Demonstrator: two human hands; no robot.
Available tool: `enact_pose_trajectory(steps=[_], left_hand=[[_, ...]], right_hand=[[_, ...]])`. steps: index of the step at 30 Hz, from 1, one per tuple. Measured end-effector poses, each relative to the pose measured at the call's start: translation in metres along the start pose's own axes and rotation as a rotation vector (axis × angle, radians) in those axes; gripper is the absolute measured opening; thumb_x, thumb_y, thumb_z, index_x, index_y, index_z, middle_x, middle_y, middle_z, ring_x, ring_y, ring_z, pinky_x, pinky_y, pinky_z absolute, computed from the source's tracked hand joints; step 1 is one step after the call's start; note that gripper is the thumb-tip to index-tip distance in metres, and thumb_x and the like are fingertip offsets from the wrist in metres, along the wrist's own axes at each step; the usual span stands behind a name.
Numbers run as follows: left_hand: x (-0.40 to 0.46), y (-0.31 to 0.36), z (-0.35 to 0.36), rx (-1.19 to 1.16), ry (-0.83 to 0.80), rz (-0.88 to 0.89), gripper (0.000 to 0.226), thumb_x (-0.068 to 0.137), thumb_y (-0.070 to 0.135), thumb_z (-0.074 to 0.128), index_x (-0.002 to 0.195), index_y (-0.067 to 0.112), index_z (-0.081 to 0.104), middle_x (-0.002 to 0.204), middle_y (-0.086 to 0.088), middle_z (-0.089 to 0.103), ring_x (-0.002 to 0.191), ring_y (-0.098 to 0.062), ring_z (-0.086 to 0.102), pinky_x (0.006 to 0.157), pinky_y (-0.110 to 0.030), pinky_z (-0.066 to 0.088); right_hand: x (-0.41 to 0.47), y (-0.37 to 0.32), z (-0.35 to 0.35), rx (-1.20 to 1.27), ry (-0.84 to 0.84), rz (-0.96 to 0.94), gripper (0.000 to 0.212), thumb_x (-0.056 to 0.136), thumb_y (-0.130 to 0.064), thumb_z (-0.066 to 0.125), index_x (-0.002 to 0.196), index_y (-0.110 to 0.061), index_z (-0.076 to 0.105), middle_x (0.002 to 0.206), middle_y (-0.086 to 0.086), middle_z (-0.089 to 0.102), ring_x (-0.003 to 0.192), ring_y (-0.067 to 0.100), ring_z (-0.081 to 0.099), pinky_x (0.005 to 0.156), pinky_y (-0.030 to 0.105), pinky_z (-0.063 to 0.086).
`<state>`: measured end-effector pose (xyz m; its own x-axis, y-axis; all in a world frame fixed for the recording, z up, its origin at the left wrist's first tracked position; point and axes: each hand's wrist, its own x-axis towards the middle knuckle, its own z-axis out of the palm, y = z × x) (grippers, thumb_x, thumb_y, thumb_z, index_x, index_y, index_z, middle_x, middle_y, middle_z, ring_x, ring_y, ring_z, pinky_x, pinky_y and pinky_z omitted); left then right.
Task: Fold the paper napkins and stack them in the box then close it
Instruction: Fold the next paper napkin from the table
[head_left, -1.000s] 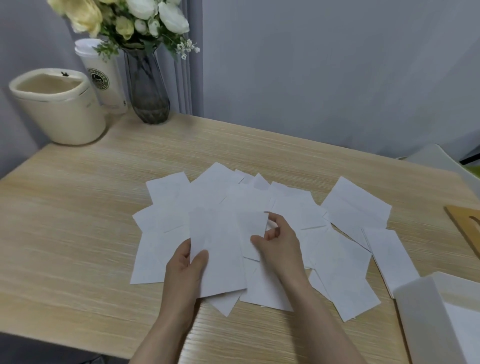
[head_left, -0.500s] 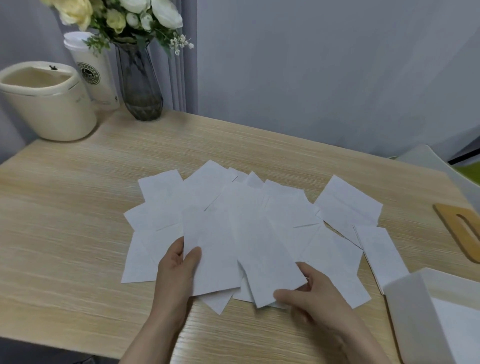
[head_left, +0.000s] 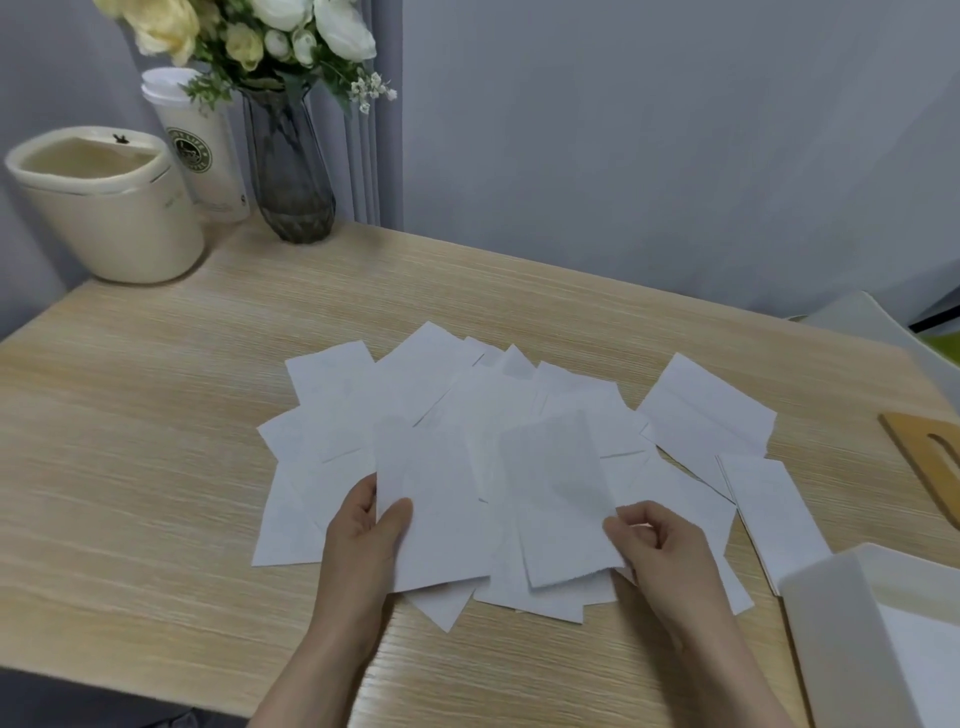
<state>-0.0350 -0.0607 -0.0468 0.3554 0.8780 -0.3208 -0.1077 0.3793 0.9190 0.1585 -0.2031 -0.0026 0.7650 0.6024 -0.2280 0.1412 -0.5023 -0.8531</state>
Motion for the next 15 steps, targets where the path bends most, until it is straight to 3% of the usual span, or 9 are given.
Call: enact_pose_trajectory(steps=[4,7,9,11,15], left_hand=[[0.000,0.000,0.000,-0.001,0.021,-0.001,0.032,0.089,0.002,0.057,0.104,0.028,0.068,0.102,0.005,0.075,0.096,-0.021,0.070,0.075,-0.045,0.057],[0.000,0.001,-0.001,-0.007,0.024,-0.028,0.030,0.093,0.004,0.055,0.108,0.027,0.068,0.106,0.001,0.074,0.102,-0.029,0.068,0.083,-0.064,0.053],[0.000,0.002,-0.002,-0.017,0.025,-0.039,0.028,0.097,0.006,0.050,0.110,0.025,0.067,0.106,0.000,0.074,0.103,-0.031,0.067,0.086,-0.067,0.050],[0.000,0.002,-0.001,-0.026,0.024,-0.035,0.026,0.099,0.010,0.047,0.111,0.023,0.067,0.105,-0.001,0.074,0.104,-0.030,0.067,0.088,-0.060,0.052],[-0.001,0.004,0.000,-0.055,0.036,-0.011,0.022,0.101,0.015,0.048,0.109,0.019,0.068,0.103,-0.001,0.075,0.095,-0.016,0.070,0.072,-0.026,0.052]], right_hand=[[-0.007,-0.008,0.007,0.178,0.031,0.028,0.008,0.090,-0.013,0.062,0.082,-0.011,0.063,0.038,-0.011,0.048,0.035,-0.001,0.042,0.048,0.019,0.031],[-0.012,-0.018,0.020,0.264,-0.059,0.071,0.008,0.091,-0.010,0.062,0.084,-0.008,0.062,0.039,-0.009,0.050,0.032,0.000,0.038,0.037,0.010,0.028],[-0.016,-0.024,0.033,0.266,-0.134,0.079,0.008,0.091,-0.009,0.060,0.083,-0.007,0.060,0.037,-0.010,0.046,0.030,0.004,0.033,0.034,0.012,0.026],[-0.019,-0.028,0.048,0.273,-0.196,0.080,0.008,0.092,-0.009,0.060,0.084,-0.007,0.058,0.038,-0.009,0.045,0.030,0.006,0.028,0.034,0.014,0.023],[-0.023,-0.032,0.074,0.280,-0.252,0.058,0.009,0.092,-0.010,0.059,0.085,-0.005,0.058,0.039,-0.007,0.039,0.033,0.010,0.025,0.036,0.017,0.021]])
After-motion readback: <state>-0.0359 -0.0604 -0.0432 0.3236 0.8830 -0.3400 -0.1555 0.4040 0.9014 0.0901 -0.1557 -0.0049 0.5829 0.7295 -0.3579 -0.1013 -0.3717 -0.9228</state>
